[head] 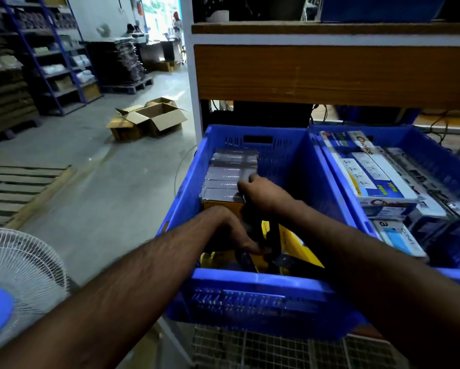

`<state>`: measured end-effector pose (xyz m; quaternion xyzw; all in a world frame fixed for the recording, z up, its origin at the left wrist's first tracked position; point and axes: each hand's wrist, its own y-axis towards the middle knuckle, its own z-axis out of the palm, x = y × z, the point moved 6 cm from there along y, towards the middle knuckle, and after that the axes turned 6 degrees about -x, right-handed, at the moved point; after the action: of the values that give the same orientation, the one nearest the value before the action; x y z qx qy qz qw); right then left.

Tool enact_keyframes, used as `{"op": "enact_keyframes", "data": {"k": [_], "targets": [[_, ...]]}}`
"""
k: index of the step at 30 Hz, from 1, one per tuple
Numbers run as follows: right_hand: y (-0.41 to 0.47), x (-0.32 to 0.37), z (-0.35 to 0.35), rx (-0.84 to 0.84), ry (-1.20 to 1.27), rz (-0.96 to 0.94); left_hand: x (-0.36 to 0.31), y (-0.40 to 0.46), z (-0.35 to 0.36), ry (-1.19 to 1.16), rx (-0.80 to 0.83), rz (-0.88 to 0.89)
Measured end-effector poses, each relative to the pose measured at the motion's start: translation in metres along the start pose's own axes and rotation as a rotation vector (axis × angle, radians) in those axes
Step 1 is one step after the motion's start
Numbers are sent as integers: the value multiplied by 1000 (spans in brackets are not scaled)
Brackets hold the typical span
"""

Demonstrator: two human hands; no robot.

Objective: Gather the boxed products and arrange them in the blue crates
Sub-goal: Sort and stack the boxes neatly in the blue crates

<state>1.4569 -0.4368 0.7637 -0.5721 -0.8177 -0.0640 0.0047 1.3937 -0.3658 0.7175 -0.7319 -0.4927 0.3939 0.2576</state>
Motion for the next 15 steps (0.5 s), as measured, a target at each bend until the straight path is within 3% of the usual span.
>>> {"op": "enact_keyframes", "data": {"k": [3, 7, 9, 12, 15], "targets": [[2, 11, 7, 4, -155, -14, -1, 3, -9, 64, -114, 50], [0, 19, 11, -14, -9, 4, 6, 4, -17, 85, -164, -4], [-6, 12, 4, -28, 130, 21, 18, 13, -18, 43, -114, -37], [-21, -4, -28, -174, 355, 59, 36, 16, -14, -22, 28, -227], [-40, -16, -51, -278, 446, 46, 37, 13, -13, -61, 42, -217]]}}
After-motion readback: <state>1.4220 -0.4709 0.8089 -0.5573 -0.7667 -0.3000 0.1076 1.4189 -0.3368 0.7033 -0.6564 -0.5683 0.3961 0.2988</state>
